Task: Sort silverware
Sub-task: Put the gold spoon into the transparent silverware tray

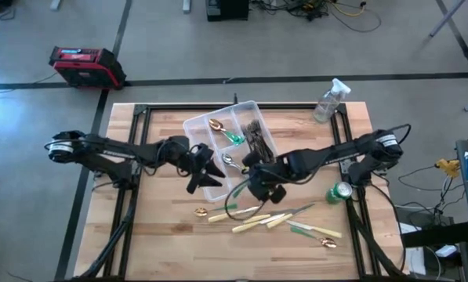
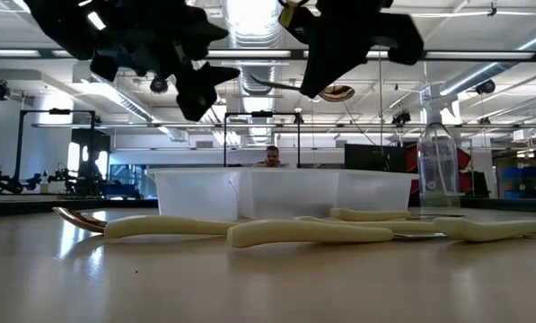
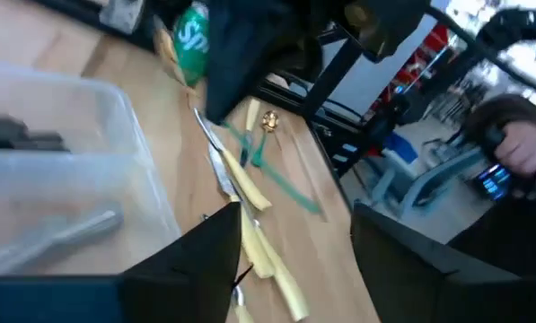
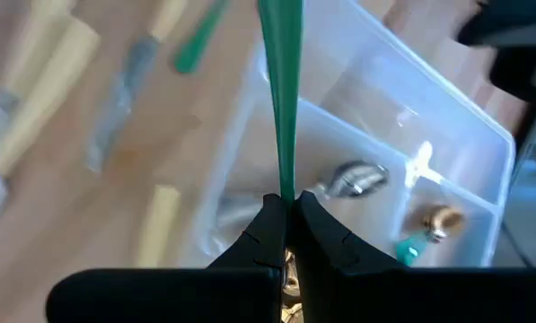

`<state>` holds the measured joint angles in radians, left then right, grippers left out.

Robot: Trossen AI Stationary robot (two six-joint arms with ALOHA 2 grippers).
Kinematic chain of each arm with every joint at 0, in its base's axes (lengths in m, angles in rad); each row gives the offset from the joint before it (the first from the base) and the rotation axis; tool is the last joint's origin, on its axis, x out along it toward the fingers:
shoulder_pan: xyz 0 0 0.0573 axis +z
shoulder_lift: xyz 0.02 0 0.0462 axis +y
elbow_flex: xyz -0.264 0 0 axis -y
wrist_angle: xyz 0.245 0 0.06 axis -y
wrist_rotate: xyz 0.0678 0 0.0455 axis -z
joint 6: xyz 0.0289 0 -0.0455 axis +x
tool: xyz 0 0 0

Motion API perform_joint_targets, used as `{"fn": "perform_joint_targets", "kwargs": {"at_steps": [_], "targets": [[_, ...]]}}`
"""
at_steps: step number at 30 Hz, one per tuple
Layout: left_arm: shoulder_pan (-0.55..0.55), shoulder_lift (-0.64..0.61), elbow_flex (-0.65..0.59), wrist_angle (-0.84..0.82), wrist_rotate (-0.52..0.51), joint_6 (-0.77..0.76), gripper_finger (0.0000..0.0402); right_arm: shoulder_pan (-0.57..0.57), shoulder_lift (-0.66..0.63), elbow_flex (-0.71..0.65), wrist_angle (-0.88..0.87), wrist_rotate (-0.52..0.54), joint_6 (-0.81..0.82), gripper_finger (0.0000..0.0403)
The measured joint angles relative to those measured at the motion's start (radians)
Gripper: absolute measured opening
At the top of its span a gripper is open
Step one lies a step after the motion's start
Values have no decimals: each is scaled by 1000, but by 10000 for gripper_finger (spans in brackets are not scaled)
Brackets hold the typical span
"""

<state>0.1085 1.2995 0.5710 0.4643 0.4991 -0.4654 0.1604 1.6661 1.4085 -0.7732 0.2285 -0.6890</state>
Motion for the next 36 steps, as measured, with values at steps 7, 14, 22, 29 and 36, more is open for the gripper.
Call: {"fn": "perform_joint_targets", "kwargs": {"at_steps": [7,14,22,29,36], "targets": [[0,165,133,5,43,-99,235,-49,0,-1,0,52,-90,0],[3,283,244,-53,44,-72,224,-49,0,-2,-9,53,-62,0],[15,307,273,-122,37,-29,207,-49,0,-2,-7,56,-41,0],[39,257,273,-143,31,48,201,-49,0,-2,-10,52,-17,1],[66,267,273,-232,-74,67,203,-45,0,-2,-14,46,-17,1]]}}
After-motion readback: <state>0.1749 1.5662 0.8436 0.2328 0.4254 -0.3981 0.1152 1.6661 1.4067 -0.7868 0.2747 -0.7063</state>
